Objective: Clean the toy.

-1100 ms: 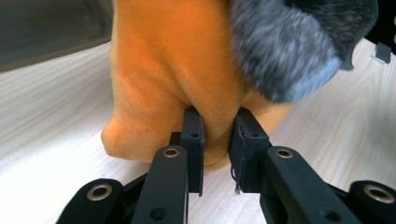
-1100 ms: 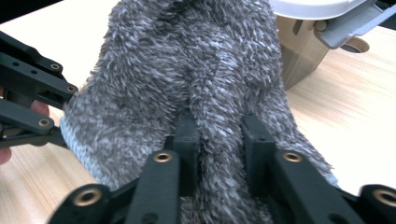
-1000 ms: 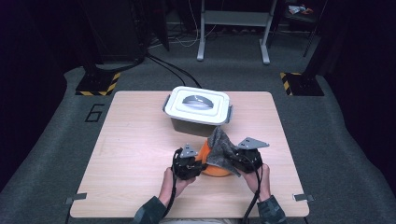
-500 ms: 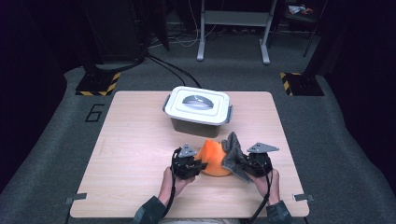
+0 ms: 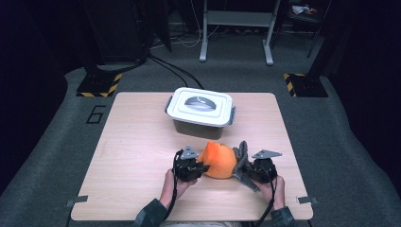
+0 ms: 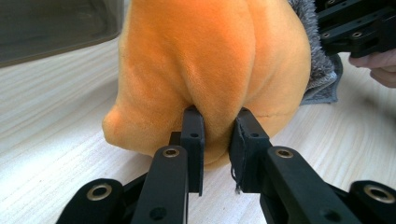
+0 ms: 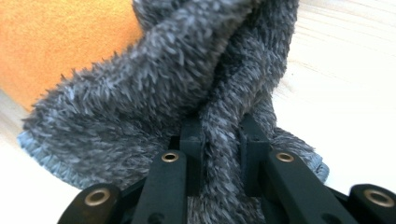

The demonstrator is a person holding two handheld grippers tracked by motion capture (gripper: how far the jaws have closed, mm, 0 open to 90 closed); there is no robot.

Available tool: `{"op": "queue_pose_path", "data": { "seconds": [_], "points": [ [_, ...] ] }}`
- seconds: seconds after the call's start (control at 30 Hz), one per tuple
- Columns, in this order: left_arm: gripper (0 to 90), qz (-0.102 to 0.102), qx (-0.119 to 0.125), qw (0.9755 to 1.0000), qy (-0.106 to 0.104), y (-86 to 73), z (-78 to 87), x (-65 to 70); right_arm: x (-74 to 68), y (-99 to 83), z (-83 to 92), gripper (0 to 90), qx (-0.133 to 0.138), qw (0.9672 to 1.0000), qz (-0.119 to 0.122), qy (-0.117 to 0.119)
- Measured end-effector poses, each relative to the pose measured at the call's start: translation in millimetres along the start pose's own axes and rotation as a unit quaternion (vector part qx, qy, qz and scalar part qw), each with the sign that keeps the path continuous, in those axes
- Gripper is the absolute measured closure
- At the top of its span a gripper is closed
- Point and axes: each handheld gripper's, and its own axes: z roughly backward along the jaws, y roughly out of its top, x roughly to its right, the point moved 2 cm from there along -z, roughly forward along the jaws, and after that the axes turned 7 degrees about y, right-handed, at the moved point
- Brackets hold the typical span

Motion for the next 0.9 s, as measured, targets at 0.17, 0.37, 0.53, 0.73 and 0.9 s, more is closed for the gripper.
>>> {"op": "queue_pose_path", "data": {
  "seconds": [0.17, 0.37, 0.53, 0.73, 0.9],
  "points": [
    [76.7, -0.002, 0.002, 1.0, -0.002, -0.9, 1.2, -0.5, -4.2, 5.7, 22.3, 76.3, 0.022, 0.9997, 0.009, 0.003],
    [76.7, -0.003, 0.005, 1.0, -0.004, -1.9, 1.1, -0.6, -25.5, 26.1, 44.7, 76.3, 0.051, 0.9977, 0.045, 0.003],
    [76.6, 0.0, 0.007, 1.0, -0.005, -1.7, 0.2, 0.3, -48.9, 49.4, 44.2, 76.2, 0.067, 0.9941, 0.082, 0.023],
    [76.6, -0.001, 0.004, 1.0, -0.001, -1.4, -1.1, -2.2, -68.8, 67.6, 19.0, 75.9, 0.044, 0.992, 0.117, 0.015],
    [76.6, 0.003, 0.006, 1.0, -0.004, -1.9, -1.5, -2.5, -66.2, 65.7, 14.8, 76.0, 0.041, 0.9923, 0.116, 0.011]
  ]
}}
